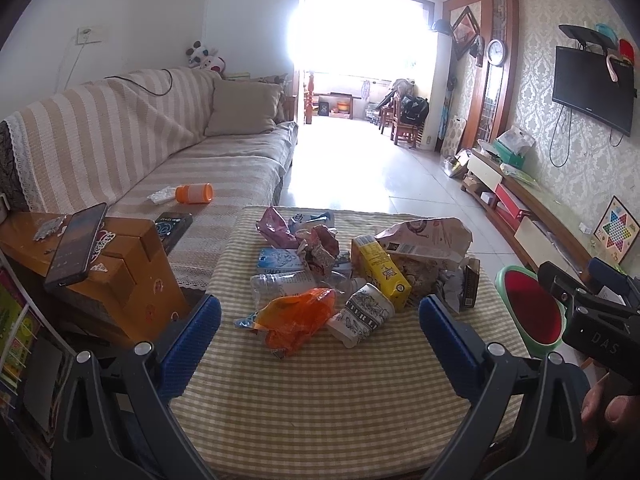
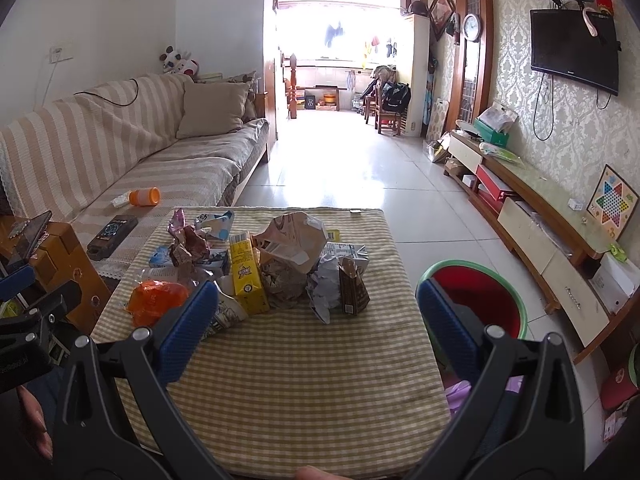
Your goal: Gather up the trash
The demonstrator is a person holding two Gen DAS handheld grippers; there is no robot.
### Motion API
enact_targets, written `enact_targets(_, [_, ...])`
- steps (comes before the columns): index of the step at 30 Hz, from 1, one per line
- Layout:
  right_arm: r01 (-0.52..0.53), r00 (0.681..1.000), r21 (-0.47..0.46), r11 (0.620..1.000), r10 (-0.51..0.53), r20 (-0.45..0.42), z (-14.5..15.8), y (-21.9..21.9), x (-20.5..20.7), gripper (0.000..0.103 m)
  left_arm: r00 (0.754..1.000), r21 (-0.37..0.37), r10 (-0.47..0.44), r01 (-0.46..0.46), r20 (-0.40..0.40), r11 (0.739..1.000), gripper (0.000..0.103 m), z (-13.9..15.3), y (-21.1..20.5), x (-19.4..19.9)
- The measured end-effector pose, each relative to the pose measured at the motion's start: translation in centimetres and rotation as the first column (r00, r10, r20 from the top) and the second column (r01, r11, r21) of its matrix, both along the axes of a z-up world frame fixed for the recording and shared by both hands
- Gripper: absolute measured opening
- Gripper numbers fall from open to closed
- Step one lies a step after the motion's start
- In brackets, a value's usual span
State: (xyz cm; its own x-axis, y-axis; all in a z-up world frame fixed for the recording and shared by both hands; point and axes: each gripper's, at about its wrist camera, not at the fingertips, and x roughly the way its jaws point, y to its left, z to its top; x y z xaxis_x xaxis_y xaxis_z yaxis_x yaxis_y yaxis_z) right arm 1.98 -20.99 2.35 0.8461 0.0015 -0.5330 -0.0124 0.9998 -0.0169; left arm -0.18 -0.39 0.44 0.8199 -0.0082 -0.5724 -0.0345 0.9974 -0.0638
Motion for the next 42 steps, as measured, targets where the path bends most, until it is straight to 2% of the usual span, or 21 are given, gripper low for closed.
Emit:
enact_targets(14, [0.013, 1.0, -0.01, 1.0, -0.013, 0.011, 0.12, -0.11, -0.26, 0.099, 1.0, -0.001, -0.01, 0.01, 0.025, 1.0, 0.095, 0.43, -0.32, -0.35])
enact_targets(42, [0.02, 1.0, -0.015, 1.0, -0.02, 0.011, 0.2, -0.14, -0.32, 0.099, 1.0, 0.003, -0.017, 0.017, 0.017, 1.0, 0.095, 0.36, -0.72, -0.31])
